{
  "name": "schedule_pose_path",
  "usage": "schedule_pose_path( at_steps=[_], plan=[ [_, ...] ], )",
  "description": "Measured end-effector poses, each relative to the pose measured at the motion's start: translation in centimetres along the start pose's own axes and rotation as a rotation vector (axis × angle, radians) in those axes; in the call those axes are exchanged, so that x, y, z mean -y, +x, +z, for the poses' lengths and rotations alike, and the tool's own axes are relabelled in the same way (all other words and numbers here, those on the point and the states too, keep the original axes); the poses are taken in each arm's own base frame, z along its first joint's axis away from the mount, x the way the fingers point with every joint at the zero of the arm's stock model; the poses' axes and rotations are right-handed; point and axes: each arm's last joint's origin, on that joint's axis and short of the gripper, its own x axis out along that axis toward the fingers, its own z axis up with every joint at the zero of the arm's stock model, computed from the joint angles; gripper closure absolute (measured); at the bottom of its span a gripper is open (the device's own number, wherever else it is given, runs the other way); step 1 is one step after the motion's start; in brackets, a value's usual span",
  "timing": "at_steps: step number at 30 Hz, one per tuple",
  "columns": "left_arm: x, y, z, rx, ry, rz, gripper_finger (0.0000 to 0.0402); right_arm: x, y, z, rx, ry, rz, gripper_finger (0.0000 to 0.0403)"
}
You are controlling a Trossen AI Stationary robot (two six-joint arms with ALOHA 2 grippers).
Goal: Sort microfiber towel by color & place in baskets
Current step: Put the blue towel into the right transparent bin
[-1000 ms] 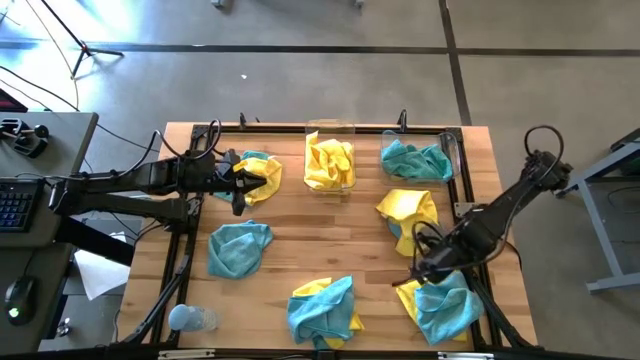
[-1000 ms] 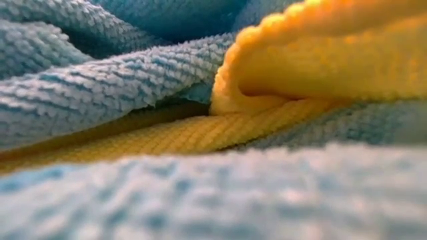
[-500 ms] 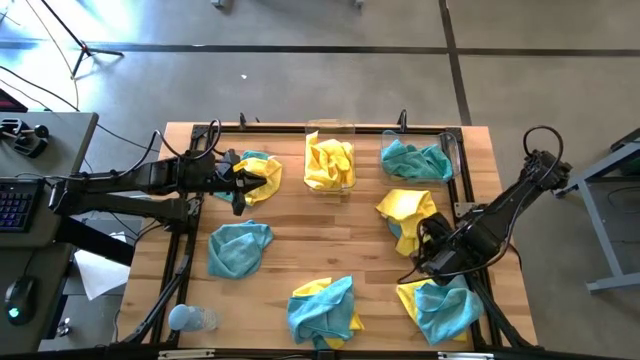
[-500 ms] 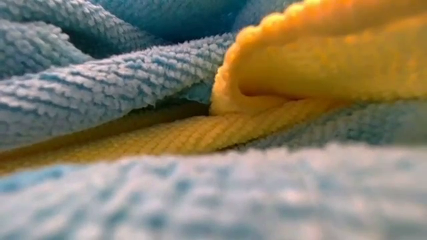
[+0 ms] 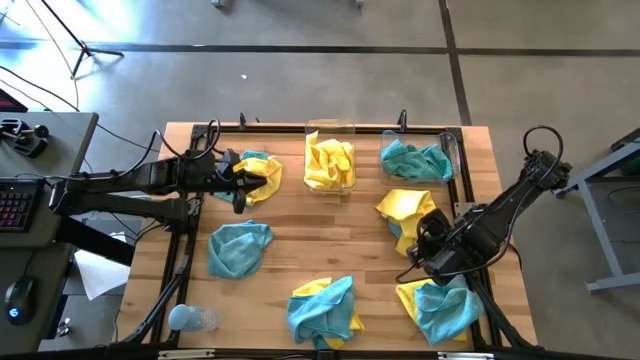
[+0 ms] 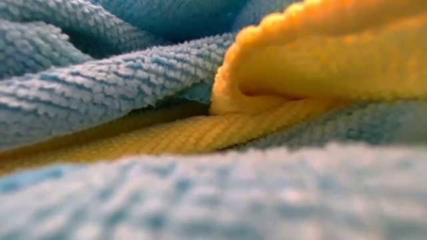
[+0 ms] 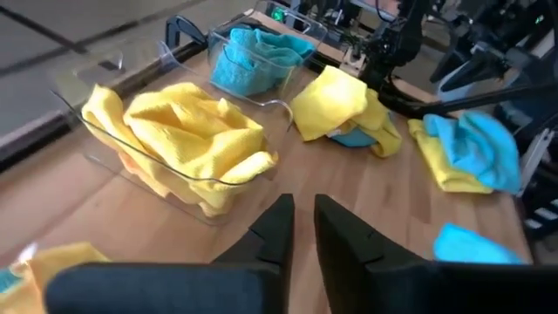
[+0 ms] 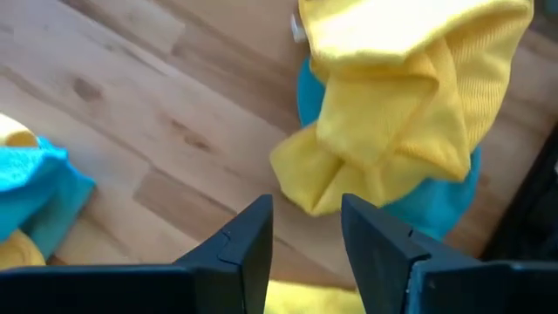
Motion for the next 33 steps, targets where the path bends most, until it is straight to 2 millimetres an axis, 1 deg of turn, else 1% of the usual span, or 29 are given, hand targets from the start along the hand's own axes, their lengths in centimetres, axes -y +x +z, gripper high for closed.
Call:
schedule_pose_path(
  at_steps=[5,10,13,17,20,23,28,33],
  plan=[
    [0.1,0.1,-0.1,-0.021,-0.069,-0.033,0.0316,0.0,0.0,0.1,0.039,0.000,0.009,0.0269],
    [0.1,0.8,-0.1,-0.024,-0.059,-0.012,0.0263,0.0,0.0,0.1,0.043,-0.006,0.008,0.0269],
    [0.4,1.4,-0.1,-0.025,-0.020,-0.020,0.0250,0.0,0.0,0.1,0.041,-0.006,0.009,0.0269],
    [1.4,2.1,-0.3,-0.074,-0.002,-0.037,0.0248,-0.1,0.0,0.1,0.037,-0.005,0.013,0.0269],
    [2.2,2.8,-0.8,-0.175,-0.001,0.013,0.0248,-0.1,0.0,0.1,0.037,-0.004,0.015,0.0269],
    [2.9,3.6,-1.5,-0.325,0.001,0.079,0.0248,-0.1,0.0,0.1,0.037,-0.030,0.013,0.0269],
    [3.2,5.1,-3.6,-0.639,-0.024,0.238,0.0248,-0.1,0.0,0.2,0.069,-0.059,0.014,0.0269],
    [2.8,7.0,-6.5,-0.943,-0.048,0.333,0.0248,0.0,0.0,0.3,0.099,-0.062,0.012,0.0269]
  ],
)
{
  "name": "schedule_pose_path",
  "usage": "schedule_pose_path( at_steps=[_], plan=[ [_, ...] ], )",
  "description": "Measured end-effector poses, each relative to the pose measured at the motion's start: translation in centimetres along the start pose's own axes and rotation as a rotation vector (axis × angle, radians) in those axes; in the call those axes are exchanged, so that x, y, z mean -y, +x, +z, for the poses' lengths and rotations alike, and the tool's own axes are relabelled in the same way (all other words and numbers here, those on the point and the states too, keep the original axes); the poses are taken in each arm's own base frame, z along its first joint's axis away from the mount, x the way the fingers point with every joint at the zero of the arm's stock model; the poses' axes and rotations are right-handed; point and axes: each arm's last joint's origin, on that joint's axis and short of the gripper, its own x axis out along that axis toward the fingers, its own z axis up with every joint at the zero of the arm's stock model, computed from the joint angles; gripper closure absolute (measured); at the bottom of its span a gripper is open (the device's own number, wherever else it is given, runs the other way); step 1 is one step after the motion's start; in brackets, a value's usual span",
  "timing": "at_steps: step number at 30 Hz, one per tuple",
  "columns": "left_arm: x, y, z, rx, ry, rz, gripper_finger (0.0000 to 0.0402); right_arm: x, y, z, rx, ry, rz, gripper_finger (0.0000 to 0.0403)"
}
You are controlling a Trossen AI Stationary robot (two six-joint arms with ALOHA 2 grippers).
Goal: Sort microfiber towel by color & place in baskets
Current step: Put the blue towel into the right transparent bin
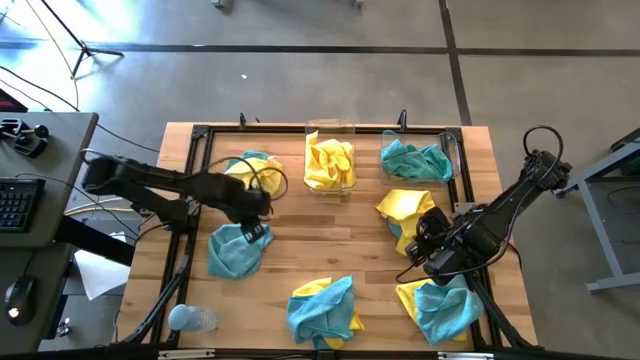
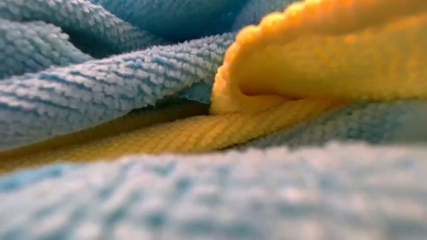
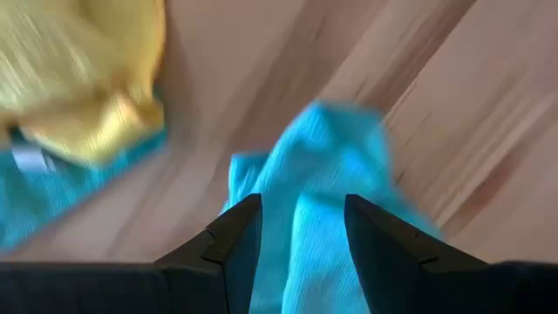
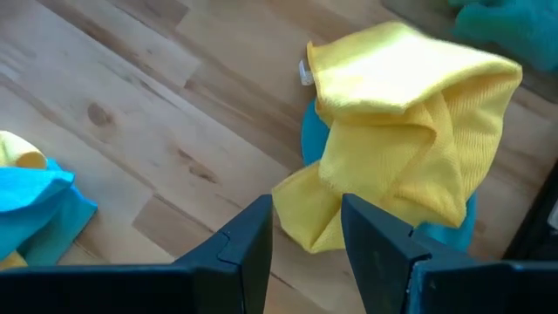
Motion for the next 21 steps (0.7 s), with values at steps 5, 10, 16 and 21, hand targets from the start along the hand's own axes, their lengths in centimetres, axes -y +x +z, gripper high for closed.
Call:
schedule_pose_path(
  at_steps=[5,10,16,21],
  plan=[
    [0.7,2.9,0.3,-0.147,0.044,0.087,0.0248,0.0,0.0,0.0,0.012,-0.002,-0.002,0.0269],
    [1.5,5.4,0.5,-0.233,0.135,0.141,0.0256,0.0,0.0,0.0,0.012,-0.001,-0.002,0.0269],
    [2.6,8.1,0.9,-0.244,0.227,0.136,0.0296,0.0,0.0,0.0,0.012,0.007,0.000,0.0269],
    [3.4,7.7,1.1,-0.166,0.259,0.098,0.0382,0.0,0.0,0.0,0.011,0.010,0.002,0.0269]
  ],
)
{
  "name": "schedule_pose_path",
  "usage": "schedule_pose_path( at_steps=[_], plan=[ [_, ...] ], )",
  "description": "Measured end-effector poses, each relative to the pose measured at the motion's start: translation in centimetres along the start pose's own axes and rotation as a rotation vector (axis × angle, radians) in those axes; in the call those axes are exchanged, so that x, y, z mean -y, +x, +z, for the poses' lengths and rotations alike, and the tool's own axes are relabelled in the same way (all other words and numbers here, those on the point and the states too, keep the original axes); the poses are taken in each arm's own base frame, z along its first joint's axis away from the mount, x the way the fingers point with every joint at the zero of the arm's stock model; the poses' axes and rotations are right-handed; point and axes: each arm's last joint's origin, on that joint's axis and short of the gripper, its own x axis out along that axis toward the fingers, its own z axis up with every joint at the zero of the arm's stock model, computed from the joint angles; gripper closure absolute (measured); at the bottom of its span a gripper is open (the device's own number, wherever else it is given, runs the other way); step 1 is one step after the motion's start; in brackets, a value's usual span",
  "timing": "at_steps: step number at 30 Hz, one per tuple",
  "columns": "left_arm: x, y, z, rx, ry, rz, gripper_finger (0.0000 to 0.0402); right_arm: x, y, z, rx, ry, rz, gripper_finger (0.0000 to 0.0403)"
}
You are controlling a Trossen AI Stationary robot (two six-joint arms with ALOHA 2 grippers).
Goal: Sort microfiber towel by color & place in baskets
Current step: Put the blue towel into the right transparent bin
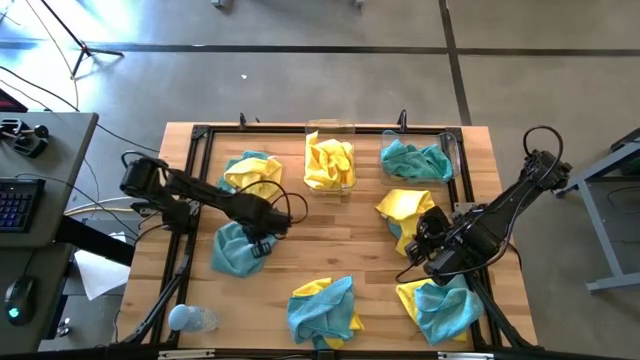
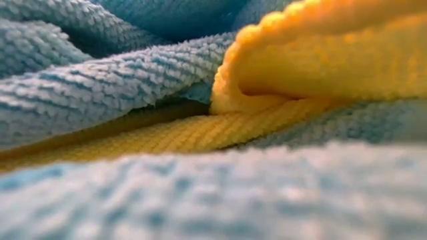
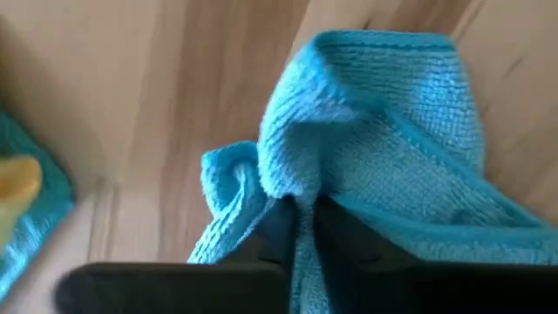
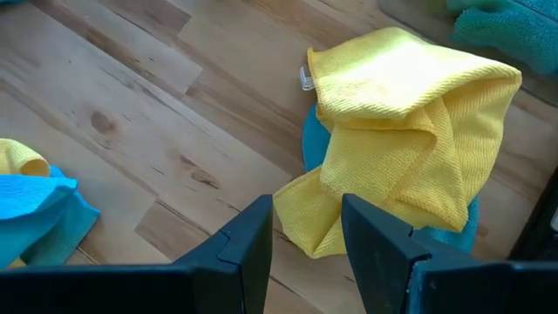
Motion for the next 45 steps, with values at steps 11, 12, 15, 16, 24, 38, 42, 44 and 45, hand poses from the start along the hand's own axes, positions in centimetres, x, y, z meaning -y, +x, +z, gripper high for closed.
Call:
schedule_pose_path(
  at_steps=[11,12,15,16,24,38,42,44,45],
  plan=[
    [-2.4,-12.6,-1.1,0.510,-0.032,-0.141,0.0401,-1.8,0.3,1.9,0.331,0.063,0.145,0.0269],
    [-2.7,-13.8,-1.2,0.564,-0.041,-0.135,0.0401,-2.3,0.4,2.4,0.359,0.046,0.168,0.0269],
    [-3.5,-17.1,-1.5,0.693,-0.030,-0.140,0.0401,-4.3,0.7,4.5,0.427,-0.045,0.252,0.0269],
    [-3.6,-18.2,-1.5,0.727,-0.020,-0.146,0.0401,-5.0,0.7,5.5,0.459,-0.081,0.289,0.0269],
    [-3.3,-23.7,0.0,0.912,0.067,-0.175,0.0401,-7.5,0.0,12.8,0.717,-0.295,0.579,0.0262],
    [-2.1,-25.7,2.6,0.960,0.231,-0.172,0.0401,-13.8,3.9,16.8,0.748,-0.494,0.514,0.0168],
    [-2.0,-26.1,2.6,0.985,0.281,-0.194,0.0401,-15.8,5.3,17.6,0.738,-0.489,0.496,0.0166],
    [-2.0,-26.1,2.6,0.987,0.297,-0.189,0.0401,-16.5,5.7,17.9,0.727,-0.496,0.486,0.0175],
    [-2.0,-26.2,2.5,0.987,0.299,-0.187,0.0401,-16.8,5.8,18.0,0.718,-0.499,0.480,0.0185]
  ],
)
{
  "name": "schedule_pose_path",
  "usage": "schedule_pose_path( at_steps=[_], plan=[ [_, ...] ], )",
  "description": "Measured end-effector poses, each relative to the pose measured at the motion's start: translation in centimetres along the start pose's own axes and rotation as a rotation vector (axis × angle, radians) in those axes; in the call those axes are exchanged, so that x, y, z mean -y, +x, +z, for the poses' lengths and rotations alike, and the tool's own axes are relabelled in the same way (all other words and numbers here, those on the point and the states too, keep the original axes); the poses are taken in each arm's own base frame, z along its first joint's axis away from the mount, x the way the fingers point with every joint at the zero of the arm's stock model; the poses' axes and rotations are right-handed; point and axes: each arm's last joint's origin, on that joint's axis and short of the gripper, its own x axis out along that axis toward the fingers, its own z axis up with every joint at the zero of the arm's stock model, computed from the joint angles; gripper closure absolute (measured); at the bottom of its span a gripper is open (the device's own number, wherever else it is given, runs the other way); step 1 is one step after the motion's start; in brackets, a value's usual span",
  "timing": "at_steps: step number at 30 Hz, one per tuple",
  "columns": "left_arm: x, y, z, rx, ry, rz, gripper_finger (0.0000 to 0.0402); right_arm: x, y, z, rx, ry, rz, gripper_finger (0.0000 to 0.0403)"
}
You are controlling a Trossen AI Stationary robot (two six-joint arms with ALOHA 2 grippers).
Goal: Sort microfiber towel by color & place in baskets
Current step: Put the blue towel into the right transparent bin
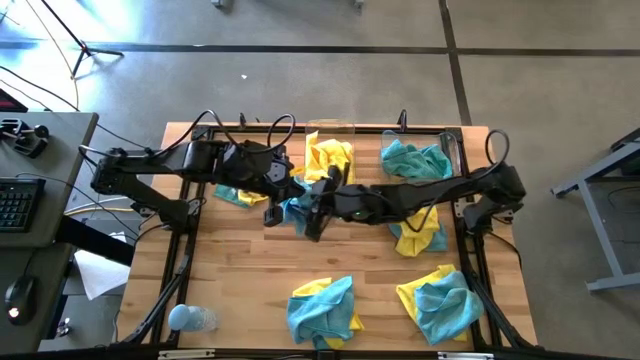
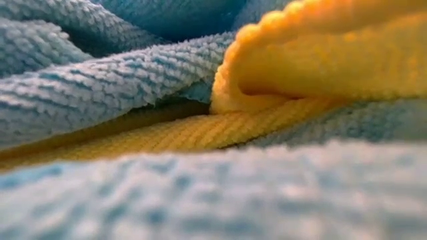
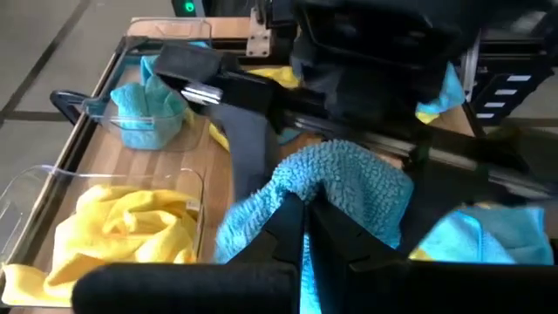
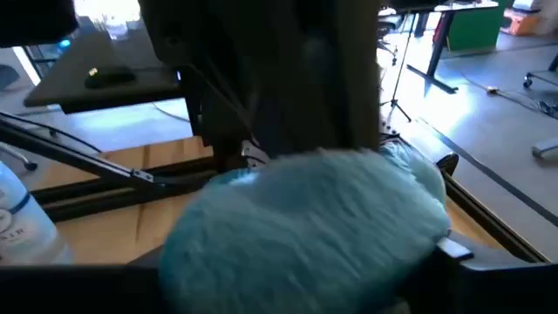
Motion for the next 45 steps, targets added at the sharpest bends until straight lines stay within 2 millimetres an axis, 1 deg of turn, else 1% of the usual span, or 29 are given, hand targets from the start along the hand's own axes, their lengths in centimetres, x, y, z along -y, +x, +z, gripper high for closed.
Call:
schedule_pose_path(
  at_steps=[1,3,5,7,8,9,11,12,14,18,21,24,27,30,34,37,41,43,45],
  plan=[
    [0.0,-0.2,0.0,-0.002,0.001,0.000,0.0401,0.0,0.2,0.1,-0.014,-0.007,-0.004,0.0200],
    [0.0,-0.5,0.0,0.004,0.003,0.000,0.0401,-0.1,0.3,0.3,-0.043,-0.021,-0.008,0.0243],
    [-0.1,-0.9,-0.1,0.006,0.015,-0.001,0.0401,-0.1,0.3,0.5,-0.073,-0.035,-0.014,0.0304],
    [-0.1,-1.0,-0.1,0.003,0.016,0.000,0.0401,-0.1,0.1,0.7,-0.095,-0.045,-0.018,0.0366],
    [-0.1,-1.0,-0.1,0.003,0.016,0.002,0.0401,0.0,0.0,0.8,-0.105,-0.051,-0.019,0.0382],
    [-0.1,-1.0,-0.1,0.003,0.016,0.004,0.0401,0.0,0.0,0.8,-0.114,-0.053,-0.024,0.0385],
    [-0.1,-1.1,-0.1,0.003,0.016,0.004,0.0398,0.2,-0.3,1.1,-0.130,-0.025,-0.047,0.0370],
    [-0.2,-1.1,-0.1,0.004,0.019,0.005,0.0393,0.3,-0.5,1.1,-0.150,-0.012,-0.066,0.0363],
    [-0.4,-1.1,-0.1,0.003,0.026,0.009,0.0380,0.9,-1.0,1.0,-0.207,0.023,-0.105,0.0361],
    [-0.8,-1.1,-0.2,-0.003,0.033,-0.004,0.0343,2.2,-1.6,-0.2,-0.359,0.058,-0.179,0.0391],
    [-1.4,-1.0,-0.3,-0.012,0.043,0.014,0.0315,3.4,-2.0,-1.2,-0.474,0.067,-0.254,0.0390],
    [-2.1,-1.0,-0.6,-0.047,0.036,0.029,0.0296,5.0,-2.5,-2.2,-0.606,0.057,-0.350,0.0391],
    [-2.8,-0.7,-1.3,-0.069,0.013,-0.033,0.0290,7.1,-3.2,-2.6,-0.702,0.025,-0.462,0.0397],
    [-3.5,-0.1,-2.7,-0.095,-0.028,-0.054,0.0289,9.7,-4.7,-2.2,-0.764,-0.005,-0.575,0.0397],
    [-5.1,0.7,-5.1,-0.088,-0.110,0.000,0.0289,13.7,-7.3,-1.1,-0.809,-0.034,-0.722,0.0399],
    [-6.2,0.5,-6.3,-0.038,-0.187,0.044,0.0289,16.9,-9.6,-1.0,-0.799,-0.024,-0.781,0.0399],
    [-7.3,-0.1,-7.2,0.036,-0.262,0.090,0.0289,20.9,-12.5,-3.2,-0.746,0.052,-0.849,0.0399],
    [-7.7,-0.5,-7.4,0.071,-0.290,0.113,0.0289,22.5,-13.7,-4.3,-0.686,0.085,-0.881,0.0399],
    [-8.1,-0.8,-7.3,0.109,-0.313,0.132,0.0289,23.8,-14.4,-5.5,-0.634,0.099,-0.906,0.0398]
  ],
)
